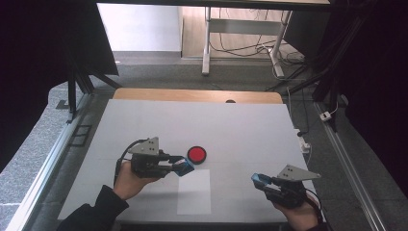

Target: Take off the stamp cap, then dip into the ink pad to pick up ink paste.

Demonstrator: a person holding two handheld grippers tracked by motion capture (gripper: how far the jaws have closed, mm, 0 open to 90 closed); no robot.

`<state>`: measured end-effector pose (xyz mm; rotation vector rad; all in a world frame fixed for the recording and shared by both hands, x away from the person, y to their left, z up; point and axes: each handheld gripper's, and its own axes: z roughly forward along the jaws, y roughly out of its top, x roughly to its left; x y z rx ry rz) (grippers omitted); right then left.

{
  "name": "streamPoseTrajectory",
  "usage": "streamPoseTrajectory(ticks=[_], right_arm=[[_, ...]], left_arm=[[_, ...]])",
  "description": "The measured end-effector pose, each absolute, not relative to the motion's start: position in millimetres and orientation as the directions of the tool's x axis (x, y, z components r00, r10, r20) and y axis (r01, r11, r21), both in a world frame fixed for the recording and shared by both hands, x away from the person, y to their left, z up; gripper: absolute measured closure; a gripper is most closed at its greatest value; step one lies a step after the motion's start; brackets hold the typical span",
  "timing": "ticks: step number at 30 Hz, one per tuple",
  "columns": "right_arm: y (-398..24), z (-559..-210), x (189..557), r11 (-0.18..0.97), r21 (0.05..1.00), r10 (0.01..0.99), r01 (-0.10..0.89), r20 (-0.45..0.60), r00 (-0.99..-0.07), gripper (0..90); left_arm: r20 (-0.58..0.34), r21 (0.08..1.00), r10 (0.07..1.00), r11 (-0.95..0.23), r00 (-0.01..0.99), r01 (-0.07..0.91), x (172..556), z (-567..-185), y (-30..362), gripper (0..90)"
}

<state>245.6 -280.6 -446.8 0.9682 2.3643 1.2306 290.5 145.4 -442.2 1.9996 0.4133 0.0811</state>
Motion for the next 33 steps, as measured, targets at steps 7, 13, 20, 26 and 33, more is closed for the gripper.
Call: streamPoseTrajectory(ticks=[7, 13, 20, 26, 33], right_arm=[[-292.6, -449.9, 240.0, 0.376, 0.802, 0.727, 0.464, 0.056, -0.685, 68.1], [-298.2, -454.1, 236.5, 0.375, 0.789, 0.734, 0.487, 0.068, -0.676, 68.1], [-303.0, -456.0, 234.3, 0.359, 0.79, 0.737, 0.497, 0.087, -0.67, 68.1], [-303.7, -456.0, 233.7, 0.358, 0.789, 0.738, 0.499, 0.089, -0.669, 68.1], [-304.6, -456.0, 233.8, 0.351, 0.791, 0.734, 0.501, 0.1, -0.672, 68.0]], left_arm=[[-0.132, 0.879, 0.346, -0.392, 0.929, 0.271, 296.0, -442.0, 147.7, 70.1], [-0.141, 0.874, 0.361, -0.391, 0.922, 0.287, 300.8, -442.5, 148.6, 70.2], [-0.145, 0.872, 0.369, -0.391, 0.918, 0.295, 304.2, -443.3, 148.6, 70.1], [-0.149, 0.867, 0.371, -0.396, 0.917, 0.301, 306.8, -443.8, 147.2, 70.1], [-0.147, 0.87, 0.375, -0.392, 0.915, 0.3, 311.4, -442.3, 144.1, 70.1]])
